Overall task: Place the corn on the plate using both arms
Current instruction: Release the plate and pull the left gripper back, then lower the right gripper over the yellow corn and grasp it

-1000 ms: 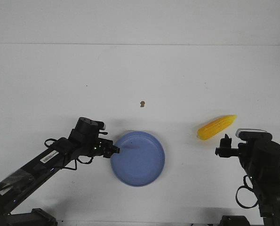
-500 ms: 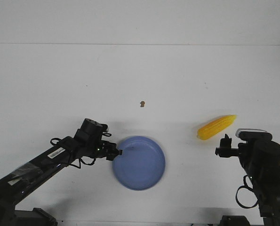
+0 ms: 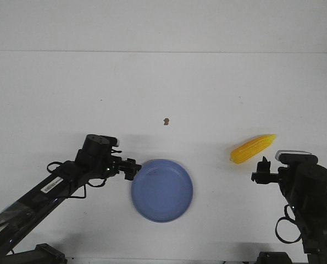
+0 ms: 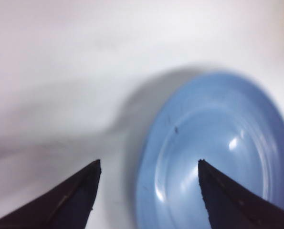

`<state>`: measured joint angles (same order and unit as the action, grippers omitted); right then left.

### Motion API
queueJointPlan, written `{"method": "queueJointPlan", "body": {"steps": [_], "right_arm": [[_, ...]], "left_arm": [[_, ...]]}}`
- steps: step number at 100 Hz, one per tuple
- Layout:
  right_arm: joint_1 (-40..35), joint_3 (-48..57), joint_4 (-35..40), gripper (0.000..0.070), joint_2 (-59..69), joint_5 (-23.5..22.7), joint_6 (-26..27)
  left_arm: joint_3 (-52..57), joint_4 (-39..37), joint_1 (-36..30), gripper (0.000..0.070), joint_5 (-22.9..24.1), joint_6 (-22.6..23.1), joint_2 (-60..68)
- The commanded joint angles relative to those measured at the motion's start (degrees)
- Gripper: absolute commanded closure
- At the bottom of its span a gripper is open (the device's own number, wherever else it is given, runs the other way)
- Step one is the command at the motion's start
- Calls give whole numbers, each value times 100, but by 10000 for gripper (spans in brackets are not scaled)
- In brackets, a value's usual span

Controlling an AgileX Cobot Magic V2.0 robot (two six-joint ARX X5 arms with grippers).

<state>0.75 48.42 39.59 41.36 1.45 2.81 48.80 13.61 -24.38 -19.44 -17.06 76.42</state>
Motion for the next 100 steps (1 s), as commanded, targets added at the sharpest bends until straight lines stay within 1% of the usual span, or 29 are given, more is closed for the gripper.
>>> {"method": "queueJointPlan", "body": {"steps": [1,9,20,34,43,52,63,79,93,100], "right_arm": [[-4,85,-55,170,31,-13,42],[-4,85,-61,171,31,-13,42],[-4,85,-114,171,31,-13,39],[-4,85,-245,171,26,-17,44],[-4,85,-254,171,28,-17,107],[-4,85,-249,171,39,-13,409],[0,85,-264,171,149,42,774],[11,85,-387,171,804,310,1176],[81,85,-890,171,1738,275,1593],[116,85,-1215,170,2238,114,1818]], "left_arm": [[107,7,120,269,354,382,-205],[107,33,363,269,772,660,-616],[107,105,767,270,1191,979,-1158],[107,387,1268,270,1851,1458,-1762],[107,511,1451,270,2098,1519,-2044],[107,566,1565,271,2430,1637,-2216],[107,566,1574,271,2461,1641,-2295],[107,562,1567,271,2457,1637,-2293],[107,564,1567,271,2457,1620,-2293],[107,564,1567,271,2457,1620,-2293]]}}
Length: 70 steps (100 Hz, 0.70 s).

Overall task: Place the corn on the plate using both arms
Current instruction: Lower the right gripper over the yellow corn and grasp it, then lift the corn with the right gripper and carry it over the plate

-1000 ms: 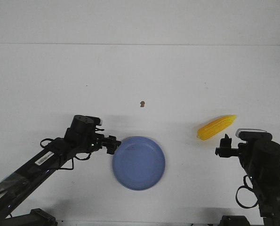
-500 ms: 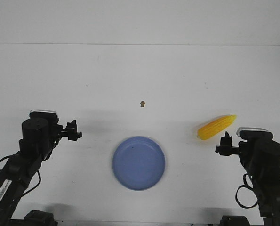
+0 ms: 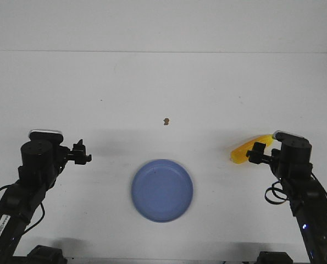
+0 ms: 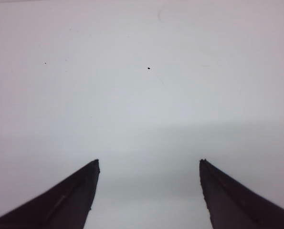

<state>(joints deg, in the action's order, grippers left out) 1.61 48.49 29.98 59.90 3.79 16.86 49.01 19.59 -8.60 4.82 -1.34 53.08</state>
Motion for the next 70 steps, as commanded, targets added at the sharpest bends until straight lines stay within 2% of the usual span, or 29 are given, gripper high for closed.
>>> {"method": "queueJointPlan", "body": {"steps": [1,17,28,40,52,57,66,70], "right_arm": [[37,79,-295,170,450,-153,450],[144,79,-848,170,1403,-525,887],[149,79,-1130,170,1893,-555,1073],[149,79,-1353,170,2288,-616,1187],[149,79,-1593,180,2577,-892,1233],[149,79,-1628,242,2662,-1021,1233],[146,79,-1624,463,2721,-1143,1233],[146,79,-1628,523,2719,-1187,1228]], "left_arm": [[85,-35,-11,271,31,46,42],[85,-33,-11,271,28,44,42],[85,-33,-11,271,28,44,42],[85,-33,-11,271,28,44,42],[85,-33,-11,271,28,44,42],[85,-33,-11,271,28,44,42],[85,-33,-9,271,28,44,42],[85,-33,-9,271,28,44,42]]}}
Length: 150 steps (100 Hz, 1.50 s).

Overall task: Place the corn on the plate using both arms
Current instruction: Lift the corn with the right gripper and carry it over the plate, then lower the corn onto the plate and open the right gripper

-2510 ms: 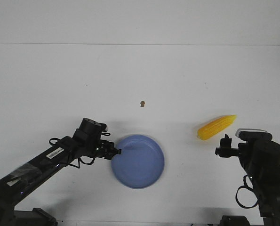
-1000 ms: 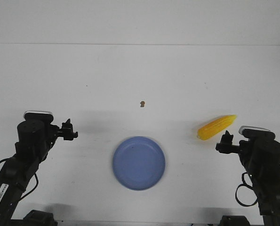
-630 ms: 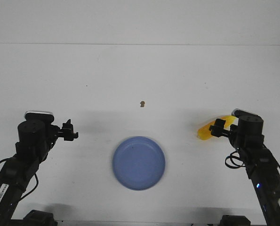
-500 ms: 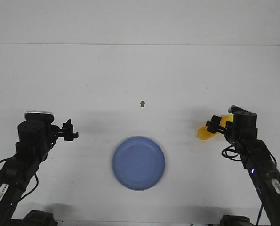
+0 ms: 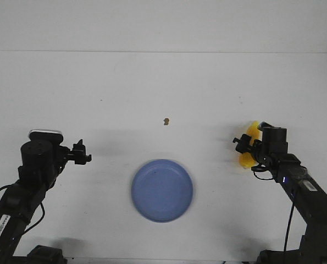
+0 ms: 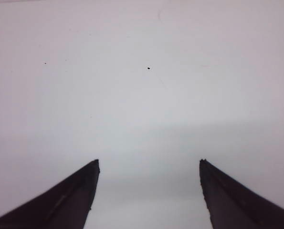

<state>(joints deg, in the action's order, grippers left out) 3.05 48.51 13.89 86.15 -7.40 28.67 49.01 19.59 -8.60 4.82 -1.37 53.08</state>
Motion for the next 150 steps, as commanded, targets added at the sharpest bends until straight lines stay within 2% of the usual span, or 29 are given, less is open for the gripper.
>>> {"method": "queueJointPlan", "body": {"steps": [1,24,36,57,67,79,87,96,104,115,120,137,150], "right_arm": [[2,76,-26,529,92,-87,48],[-168,76,39,531,-326,-883,-127],[-693,79,157,531,-914,-907,-308],[-2221,79,337,530,-1377,-876,-450],[-2988,76,428,530,-1303,-573,-448],[-3917,76,374,527,-1143,107,-448],[-4330,76,348,523,-1016,450,-446],[-4673,76,308,517,-822,608,-448],[-4835,76,302,456,-636,616,-448],[-4955,76,299,242,-470,614,-448],[-4977,76,280,186,-466,616,-448],[-4970,101,168,173,-511,647,-457],[-4754,208,238,172,-702,815,-702]], "left_arm": [[85,-33,-9,271,28,46,42],[85,-33,-9,271,28,46,42],[85,-35,-9,271,28,44,42],[85,-35,-9,272,28,26,42],[85,-35,-11,272,28,26,42],[85,-35,-9,272,28,26,42],[85,-35,-9,272,28,24,42],[85,-35,-11,272,28,24,42],[85,-35,-11,272,28,11,42],[85,-35,-11,272,28,4,42],[85,-35,-11,272,28,4,42],[85,-35,-9,272,28,4,42],[85,-35,-9,272,28,4,39]]}}
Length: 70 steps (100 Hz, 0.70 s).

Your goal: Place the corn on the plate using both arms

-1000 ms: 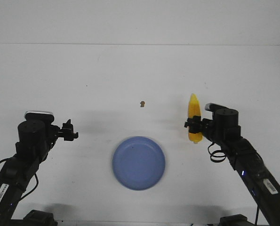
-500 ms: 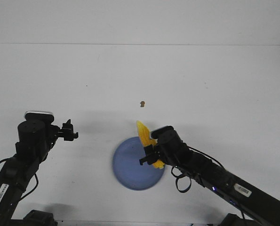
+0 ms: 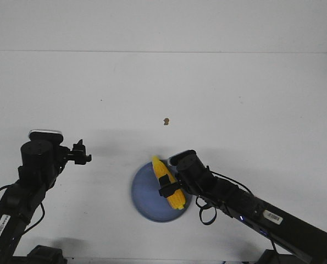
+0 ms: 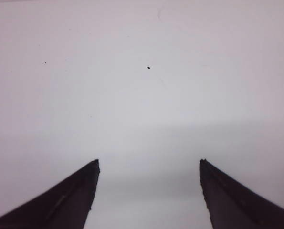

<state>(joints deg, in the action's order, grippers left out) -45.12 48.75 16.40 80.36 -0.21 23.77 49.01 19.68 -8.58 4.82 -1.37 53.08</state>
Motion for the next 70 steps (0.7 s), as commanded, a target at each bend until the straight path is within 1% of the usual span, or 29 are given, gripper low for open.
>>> {"method": "queueJointPlan", "body": {"steps": [1,18,28,38,56,62,70], "right_arm": [[90,195,-7,173,-151,120,-238],[824,267,37,173,-973,411,-699],[1460,267,184,173,-1637,586,-973],[2192,267,468,173,-2288,785,-1266],[3451,264,999,173,-3292,815,-1687],[3733,254,1130,173,-3600,800,-1801],[3958,177,1202,173,-4013,776,-1862]], "left_arm": [[85,-44,-11,272,28,4,39],[85,-50,-11,278,28,9,39],[85,-234,-11,278,28,-2,39],[85,-402,-11,278,15,-146,13],[85,-555,-11,278,-101,-144,-50],[83,-450,-11,278,-302,-142,-122],[4,-437,-11,281,-728,-144,-275]]}}
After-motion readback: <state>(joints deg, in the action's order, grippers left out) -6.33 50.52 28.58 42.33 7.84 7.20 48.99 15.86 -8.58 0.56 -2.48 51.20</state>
